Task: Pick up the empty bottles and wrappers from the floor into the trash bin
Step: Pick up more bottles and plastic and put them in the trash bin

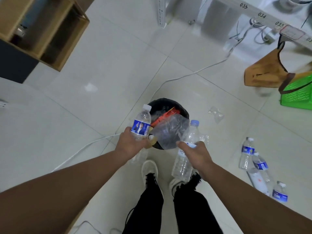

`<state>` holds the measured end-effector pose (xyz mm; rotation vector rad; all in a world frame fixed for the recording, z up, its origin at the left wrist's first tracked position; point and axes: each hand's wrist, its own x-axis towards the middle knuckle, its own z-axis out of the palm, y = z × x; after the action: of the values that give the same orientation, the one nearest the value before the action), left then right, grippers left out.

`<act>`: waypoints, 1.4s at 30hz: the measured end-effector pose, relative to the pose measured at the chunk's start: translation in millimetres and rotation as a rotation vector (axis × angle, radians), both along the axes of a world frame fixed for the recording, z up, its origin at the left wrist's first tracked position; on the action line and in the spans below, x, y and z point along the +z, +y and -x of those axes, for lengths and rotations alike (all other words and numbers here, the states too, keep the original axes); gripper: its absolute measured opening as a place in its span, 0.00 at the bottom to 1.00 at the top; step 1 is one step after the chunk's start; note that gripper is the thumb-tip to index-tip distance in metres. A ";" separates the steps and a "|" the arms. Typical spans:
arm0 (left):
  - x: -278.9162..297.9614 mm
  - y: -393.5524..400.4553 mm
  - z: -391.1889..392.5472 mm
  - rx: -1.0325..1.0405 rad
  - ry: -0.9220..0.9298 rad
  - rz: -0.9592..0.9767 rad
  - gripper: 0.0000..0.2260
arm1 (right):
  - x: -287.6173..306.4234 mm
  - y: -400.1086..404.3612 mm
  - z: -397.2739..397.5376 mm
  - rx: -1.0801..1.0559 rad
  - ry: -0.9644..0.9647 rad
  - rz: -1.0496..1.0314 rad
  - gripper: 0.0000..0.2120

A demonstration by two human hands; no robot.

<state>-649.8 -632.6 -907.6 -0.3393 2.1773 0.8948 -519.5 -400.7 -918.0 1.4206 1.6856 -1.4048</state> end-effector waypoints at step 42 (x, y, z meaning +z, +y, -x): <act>-185.3 81.5 87.2 -0.653 -0.017 0.276 0.48 | -178.0 -33.2 115.3 0.179 -0.128 -0.241 0.37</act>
<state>-737.0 -551.0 -1092.9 0.2334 2.1840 0.2281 -634.8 -433.9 -1096.0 1.4112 1.8944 -1.0210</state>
